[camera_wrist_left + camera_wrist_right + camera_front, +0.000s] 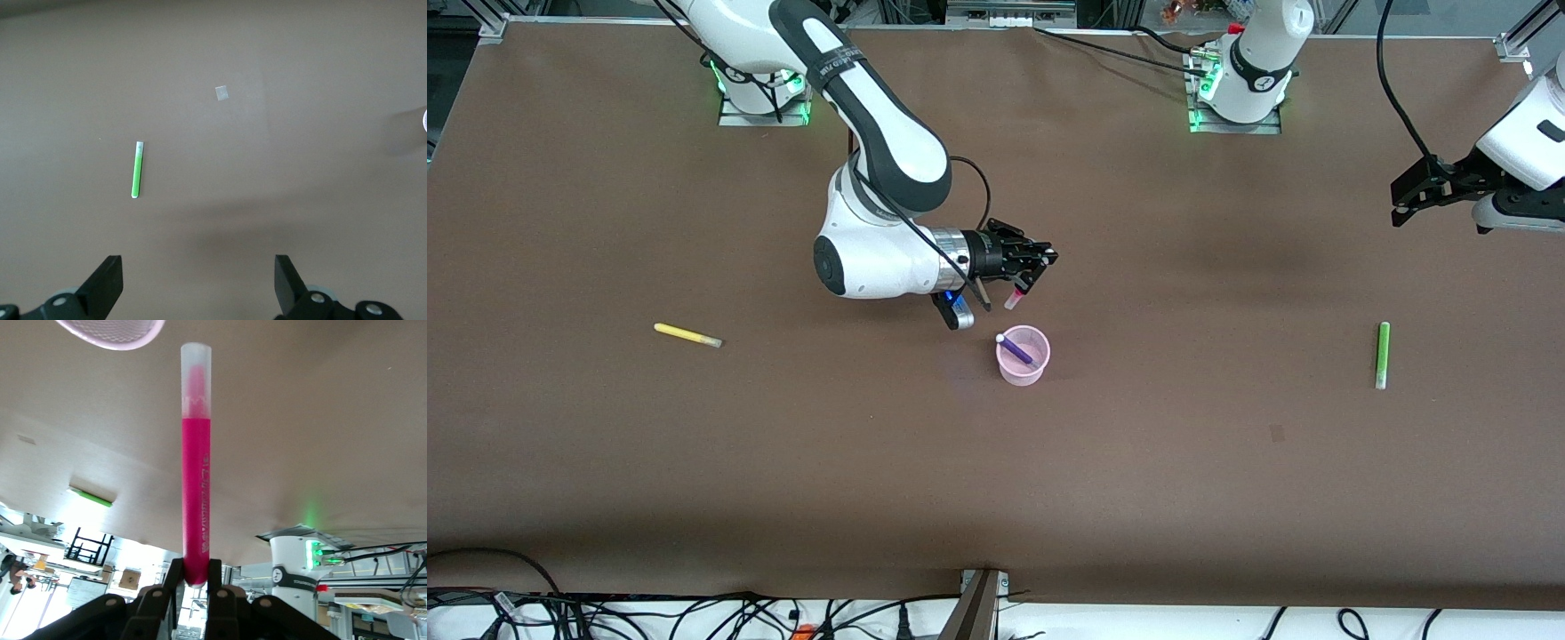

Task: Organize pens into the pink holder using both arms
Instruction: 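Carry the pink marker over the pink cup with the right gripper, then lower the pink marker into the cup and open the right gripper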

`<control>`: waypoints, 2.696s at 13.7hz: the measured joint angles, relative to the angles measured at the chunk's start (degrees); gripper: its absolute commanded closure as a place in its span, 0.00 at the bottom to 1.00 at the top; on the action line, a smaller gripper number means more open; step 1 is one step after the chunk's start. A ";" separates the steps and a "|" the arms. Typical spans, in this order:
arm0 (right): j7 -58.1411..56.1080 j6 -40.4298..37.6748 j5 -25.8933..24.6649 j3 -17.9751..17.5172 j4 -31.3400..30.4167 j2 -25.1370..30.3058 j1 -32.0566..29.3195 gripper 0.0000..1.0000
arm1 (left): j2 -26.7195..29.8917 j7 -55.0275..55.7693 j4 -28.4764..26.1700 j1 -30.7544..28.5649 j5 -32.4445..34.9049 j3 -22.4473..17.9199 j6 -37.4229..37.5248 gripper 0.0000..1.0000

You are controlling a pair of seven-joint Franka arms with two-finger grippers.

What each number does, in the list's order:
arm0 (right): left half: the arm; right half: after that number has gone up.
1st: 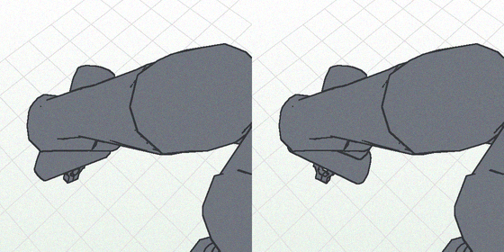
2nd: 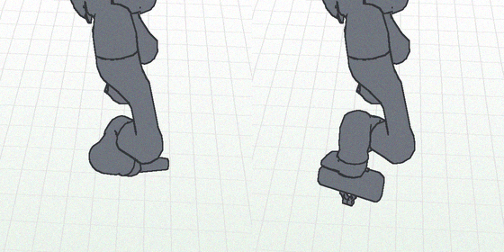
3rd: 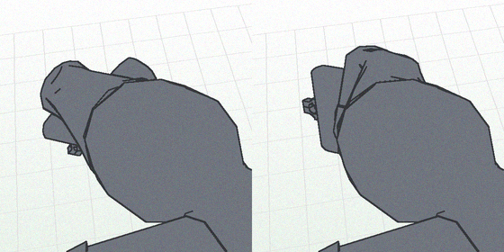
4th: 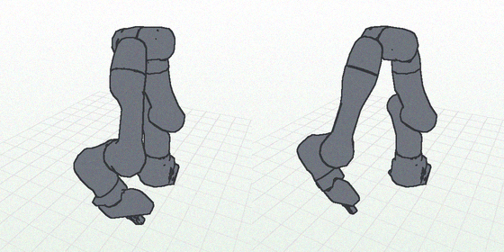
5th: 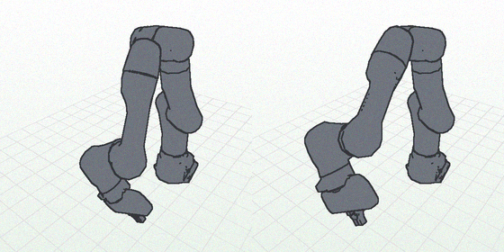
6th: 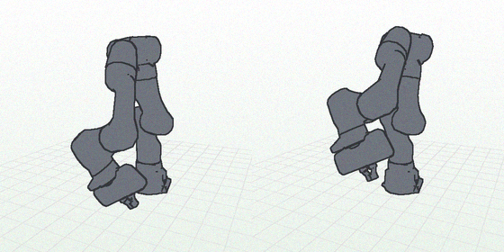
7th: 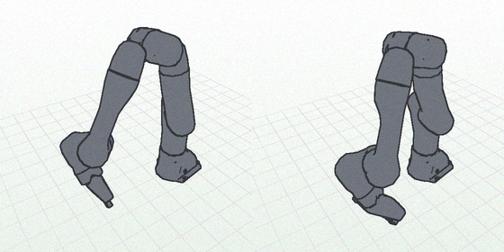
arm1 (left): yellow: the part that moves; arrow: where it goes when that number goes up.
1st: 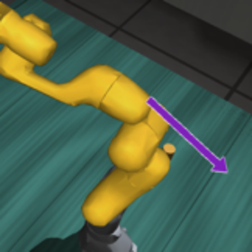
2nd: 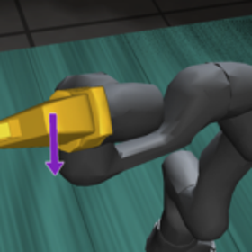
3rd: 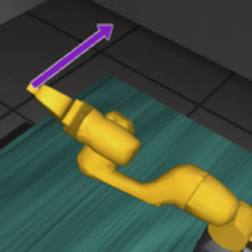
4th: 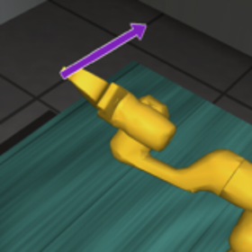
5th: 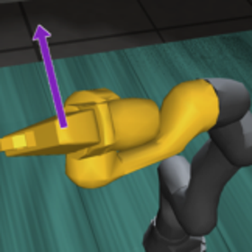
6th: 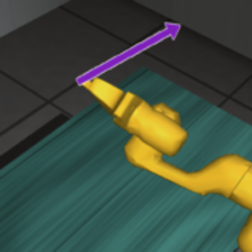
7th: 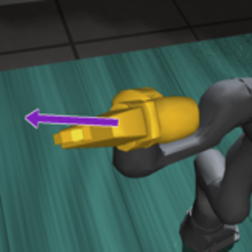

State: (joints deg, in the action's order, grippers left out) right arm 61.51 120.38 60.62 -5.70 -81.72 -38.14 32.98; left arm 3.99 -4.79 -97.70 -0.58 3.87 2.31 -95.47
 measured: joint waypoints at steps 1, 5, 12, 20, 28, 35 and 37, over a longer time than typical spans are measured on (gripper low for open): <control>1.08 0.01 0.01 0.00 1.83 -1.10 0.00 1.00 | 0.00 0.00 0.00 0.00 0.00 0.03 0.00 0.00; 1.89 0.72 4.15 0.13 8.01 -5.80 -0.03 1.00 | -0.01 0.00 0.13 0.00 -0.01 0.17 0.00 0.00; 1.96 1.83 4.83 0.29 14.51 -12.51 -0.31 1.00 | -0.08 0.00 0.21 0.00 -0.02 0.19 0.00 0.00; 0.98 1.94 4.83 0.30 14.65 -13.73 -0.47 1.00 | -0.08 0.00 0.24 0.00 -0.02 0.19 0.00 0.00; -0.02 1.94 4.83 0.32 14.67 -14.14 -0.53 1.00 | -0.08 0.00 0.24 0.00 -0.02 0.19 0.00 0.00; -0.09 1.90 5.51 0.50 14.67 -15.25 -1.58 1.00 | -0.08 0.00 0.24 0.00 -0.02 0.19 0.00 0.00; -0.09 1.89 5.52 0.50 14.67 -15.36 -1.66 1.00 | -0.08 0.00 0.24 0.00 -0.02 0.19 0.00 0.00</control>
State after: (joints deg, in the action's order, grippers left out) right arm 61.42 122.27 66.13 -5.20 -67.05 -53.50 31.32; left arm 3.91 -4.78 -97.46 -0.58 3.85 2.50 -95.47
